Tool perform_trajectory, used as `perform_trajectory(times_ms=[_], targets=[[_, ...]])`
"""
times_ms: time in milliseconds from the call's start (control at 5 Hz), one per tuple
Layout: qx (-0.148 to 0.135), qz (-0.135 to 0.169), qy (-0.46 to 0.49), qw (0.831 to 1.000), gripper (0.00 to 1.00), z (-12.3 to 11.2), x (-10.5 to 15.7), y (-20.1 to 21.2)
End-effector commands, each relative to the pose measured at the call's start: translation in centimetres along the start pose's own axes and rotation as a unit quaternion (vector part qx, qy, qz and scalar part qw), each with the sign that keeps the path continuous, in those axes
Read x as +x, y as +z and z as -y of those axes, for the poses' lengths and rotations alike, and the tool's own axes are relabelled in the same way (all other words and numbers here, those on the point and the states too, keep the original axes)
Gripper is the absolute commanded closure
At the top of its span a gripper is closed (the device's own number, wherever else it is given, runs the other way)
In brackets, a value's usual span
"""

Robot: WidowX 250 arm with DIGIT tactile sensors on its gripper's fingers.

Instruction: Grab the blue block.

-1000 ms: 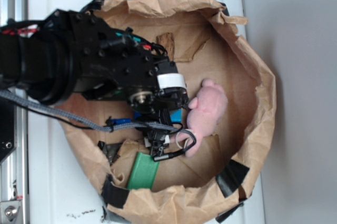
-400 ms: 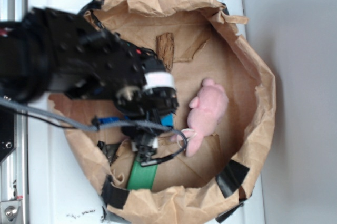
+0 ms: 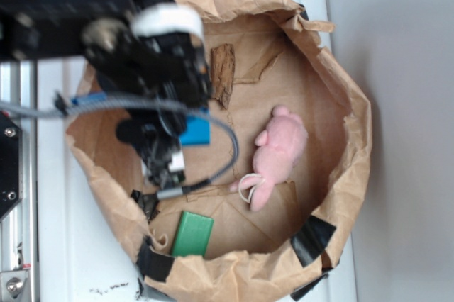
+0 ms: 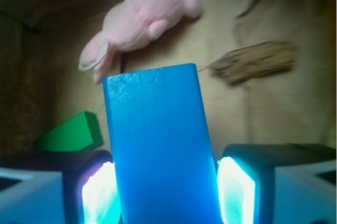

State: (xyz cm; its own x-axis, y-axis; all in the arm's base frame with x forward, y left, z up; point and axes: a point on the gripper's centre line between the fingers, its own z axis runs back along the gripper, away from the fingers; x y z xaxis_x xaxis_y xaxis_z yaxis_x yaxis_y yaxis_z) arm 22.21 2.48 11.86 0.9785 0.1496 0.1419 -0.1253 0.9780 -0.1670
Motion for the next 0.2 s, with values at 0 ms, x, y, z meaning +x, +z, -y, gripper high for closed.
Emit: perform_trajectory(times_ms=[0], targets=[[0.013,0.045,0.064,0.997,1.00,-1.14,1.56,4.14]])
